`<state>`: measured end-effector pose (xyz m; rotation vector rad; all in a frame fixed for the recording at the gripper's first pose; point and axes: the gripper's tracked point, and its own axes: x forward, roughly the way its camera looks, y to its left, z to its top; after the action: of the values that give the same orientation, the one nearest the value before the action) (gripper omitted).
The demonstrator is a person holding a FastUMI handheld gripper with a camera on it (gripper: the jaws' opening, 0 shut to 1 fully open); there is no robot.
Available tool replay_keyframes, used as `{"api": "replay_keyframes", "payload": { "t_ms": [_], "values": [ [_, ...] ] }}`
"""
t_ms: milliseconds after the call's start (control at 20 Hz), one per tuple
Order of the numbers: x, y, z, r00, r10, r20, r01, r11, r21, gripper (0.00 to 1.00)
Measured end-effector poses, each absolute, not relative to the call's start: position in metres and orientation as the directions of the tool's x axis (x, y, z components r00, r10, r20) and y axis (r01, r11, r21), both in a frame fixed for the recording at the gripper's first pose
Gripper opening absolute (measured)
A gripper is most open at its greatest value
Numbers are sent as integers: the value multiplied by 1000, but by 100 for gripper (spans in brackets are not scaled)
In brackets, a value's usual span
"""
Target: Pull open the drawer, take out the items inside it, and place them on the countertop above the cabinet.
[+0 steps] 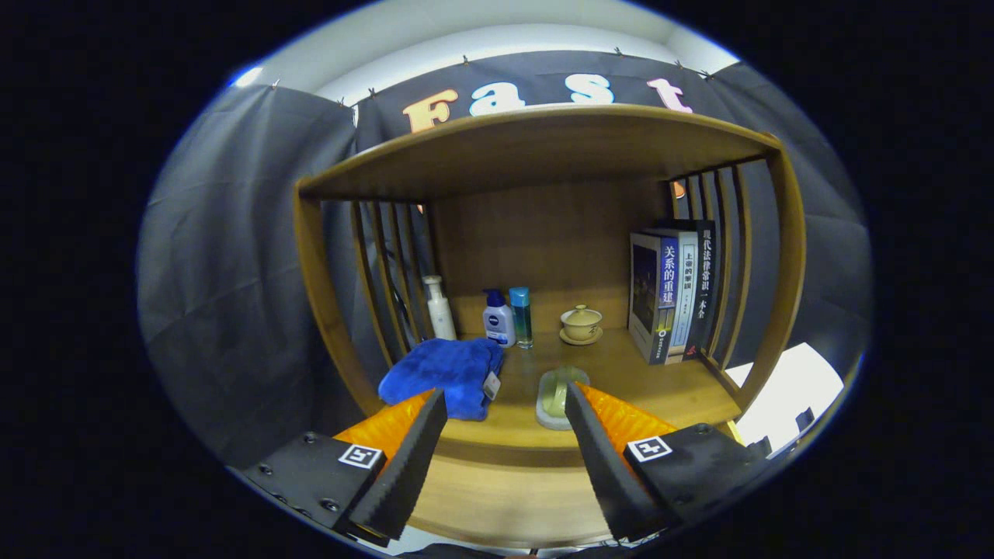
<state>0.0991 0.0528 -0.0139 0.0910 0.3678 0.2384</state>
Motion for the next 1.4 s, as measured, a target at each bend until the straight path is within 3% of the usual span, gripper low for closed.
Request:
{"api": "replay_keyframes", "payload": {
  "t_ms": [550,1400],
  "values": [
    [17,35,-29,951,201,-237,-186,979,83,99],
    [-35,40,-99,963,175,-207,-171,984,39,99]
  ]
}}
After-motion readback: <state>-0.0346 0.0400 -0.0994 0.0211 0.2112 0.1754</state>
